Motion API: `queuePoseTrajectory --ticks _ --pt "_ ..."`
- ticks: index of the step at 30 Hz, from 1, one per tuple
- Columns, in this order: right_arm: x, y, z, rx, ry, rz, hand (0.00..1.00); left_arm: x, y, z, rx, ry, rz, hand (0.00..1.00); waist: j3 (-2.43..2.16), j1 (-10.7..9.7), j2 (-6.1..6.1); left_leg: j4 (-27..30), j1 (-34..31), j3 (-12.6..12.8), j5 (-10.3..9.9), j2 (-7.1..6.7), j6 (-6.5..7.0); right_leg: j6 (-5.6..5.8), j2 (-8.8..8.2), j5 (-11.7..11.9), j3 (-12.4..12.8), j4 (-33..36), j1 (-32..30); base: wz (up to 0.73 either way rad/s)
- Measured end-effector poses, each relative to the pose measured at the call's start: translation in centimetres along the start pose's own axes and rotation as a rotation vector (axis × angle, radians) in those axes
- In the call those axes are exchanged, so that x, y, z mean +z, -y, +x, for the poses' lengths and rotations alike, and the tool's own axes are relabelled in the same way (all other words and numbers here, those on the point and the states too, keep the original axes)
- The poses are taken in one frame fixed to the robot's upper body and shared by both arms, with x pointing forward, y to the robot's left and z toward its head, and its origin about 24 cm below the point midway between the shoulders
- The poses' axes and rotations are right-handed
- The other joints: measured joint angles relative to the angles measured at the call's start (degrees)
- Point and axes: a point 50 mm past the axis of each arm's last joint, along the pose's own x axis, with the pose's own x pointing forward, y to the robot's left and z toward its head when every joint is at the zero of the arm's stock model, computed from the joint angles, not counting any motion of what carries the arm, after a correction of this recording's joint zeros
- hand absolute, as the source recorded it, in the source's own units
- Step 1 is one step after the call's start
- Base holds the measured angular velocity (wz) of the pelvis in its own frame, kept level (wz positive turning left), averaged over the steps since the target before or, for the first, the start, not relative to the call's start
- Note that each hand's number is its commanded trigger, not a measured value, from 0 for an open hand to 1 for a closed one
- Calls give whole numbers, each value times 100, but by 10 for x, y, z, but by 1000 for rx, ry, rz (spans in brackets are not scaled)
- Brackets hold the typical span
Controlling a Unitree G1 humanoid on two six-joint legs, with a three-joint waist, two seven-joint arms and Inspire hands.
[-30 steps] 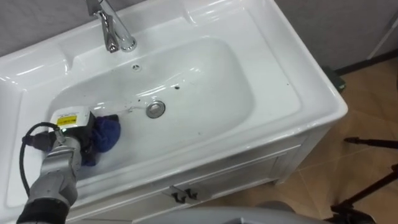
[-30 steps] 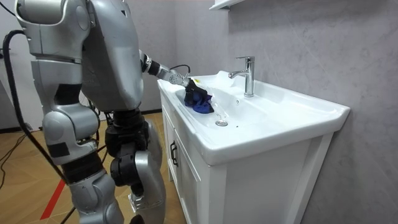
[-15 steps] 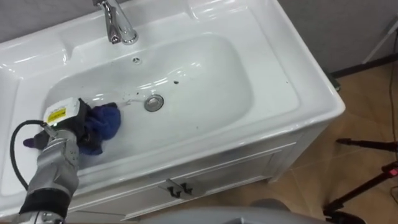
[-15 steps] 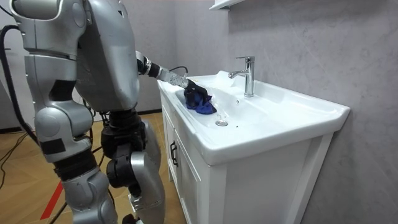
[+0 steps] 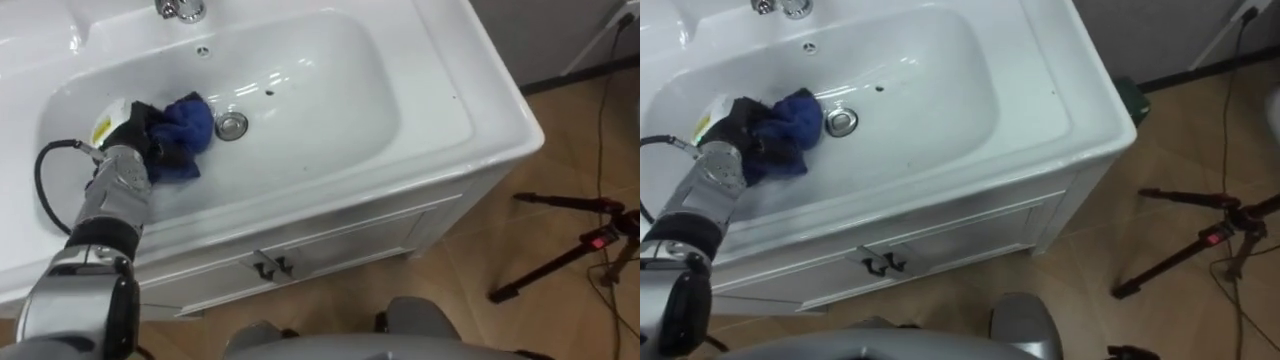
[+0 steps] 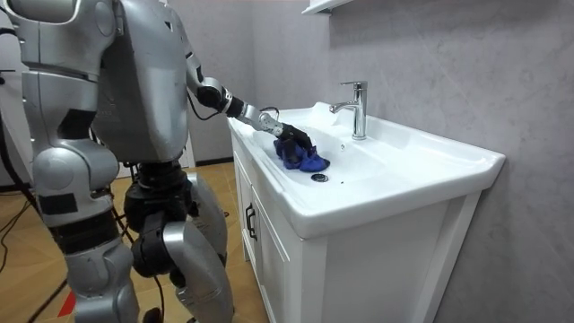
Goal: Wipe basin
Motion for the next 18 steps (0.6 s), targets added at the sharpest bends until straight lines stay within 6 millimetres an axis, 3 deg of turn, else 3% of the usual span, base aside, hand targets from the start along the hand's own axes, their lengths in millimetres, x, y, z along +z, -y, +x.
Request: queuePoseTrajectory --ticks 6,9,18 --pt "2 -14 2 10 -11 -2 0 11 -14 6 32 -4 -154 100 16 0 -167 194 -326 154 -104 46 90 30 -12 50 157 310 -475 -13" --pt "5 -19 3 6 -12 -10 0 10 -19 7 56 -15 -221 100 23 -61 -182 374 -492 190 -181 129 77 -30 16 109 171 405 -642 -14" --pt "9 -21 3 -9 -14 53 0 8 -24 7 106 -36 -288 100 36 -229 -229 380 -591 322 -163 136 72 -52 22 133 294 533 -873 -6"
